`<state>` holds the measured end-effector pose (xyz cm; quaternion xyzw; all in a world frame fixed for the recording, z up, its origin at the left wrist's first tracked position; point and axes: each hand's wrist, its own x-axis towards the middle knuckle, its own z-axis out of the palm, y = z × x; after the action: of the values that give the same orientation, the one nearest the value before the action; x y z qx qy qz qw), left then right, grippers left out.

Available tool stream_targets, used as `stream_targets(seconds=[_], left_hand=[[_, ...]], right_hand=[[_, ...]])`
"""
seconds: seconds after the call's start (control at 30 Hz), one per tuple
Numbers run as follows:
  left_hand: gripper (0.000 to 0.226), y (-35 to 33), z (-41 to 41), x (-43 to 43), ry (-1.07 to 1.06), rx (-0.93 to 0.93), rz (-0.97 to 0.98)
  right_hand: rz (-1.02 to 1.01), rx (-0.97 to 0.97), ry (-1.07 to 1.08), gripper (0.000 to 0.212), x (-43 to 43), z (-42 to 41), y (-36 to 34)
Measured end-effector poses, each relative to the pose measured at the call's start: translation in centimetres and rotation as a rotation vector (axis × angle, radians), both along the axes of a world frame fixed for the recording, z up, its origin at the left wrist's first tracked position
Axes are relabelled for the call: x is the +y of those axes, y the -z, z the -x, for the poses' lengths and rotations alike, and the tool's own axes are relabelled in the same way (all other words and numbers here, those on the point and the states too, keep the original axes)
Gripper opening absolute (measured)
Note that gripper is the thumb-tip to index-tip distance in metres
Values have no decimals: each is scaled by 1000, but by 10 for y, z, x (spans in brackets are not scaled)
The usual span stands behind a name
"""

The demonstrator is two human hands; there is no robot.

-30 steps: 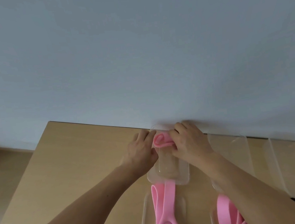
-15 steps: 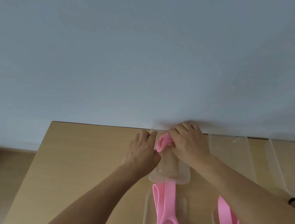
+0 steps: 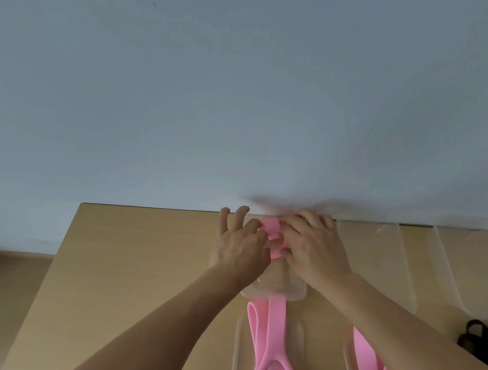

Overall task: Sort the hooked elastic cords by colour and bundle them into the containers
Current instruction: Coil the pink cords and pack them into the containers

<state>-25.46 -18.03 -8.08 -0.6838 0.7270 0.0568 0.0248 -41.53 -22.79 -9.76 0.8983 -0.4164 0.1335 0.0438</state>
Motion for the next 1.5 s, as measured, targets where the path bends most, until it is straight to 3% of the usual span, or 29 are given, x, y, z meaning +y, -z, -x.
stream_targets(seconds=[0.2, 0.47, 0.97, 1.23, 1.37, 1.5], left_hand=[[41, -8, 5, 4, 30, -51, -117], [48, -10, 8, 12, -2, -38, -165], [54, -25, -6, 28, -29, 33, -96], [48, -42, -22, 100, 54, 422, -36], [43, -36, -37, 133, 108, 527, -74], [42, -28, -40, 155, 136, 576, -129]], right_hand=[[-88, 74, 32, 26, 2, 4, 0], [-246, 263, 52, 58, 17, 10, -7], [-348, 174, 91, 72, 38, 3, -33], [-384, -146, 96, 48, 112, 0, -59], [-482, -165, 140, 51, 162, 1, -58], [-580, -138, 228, 32, 203, 10, -49]])
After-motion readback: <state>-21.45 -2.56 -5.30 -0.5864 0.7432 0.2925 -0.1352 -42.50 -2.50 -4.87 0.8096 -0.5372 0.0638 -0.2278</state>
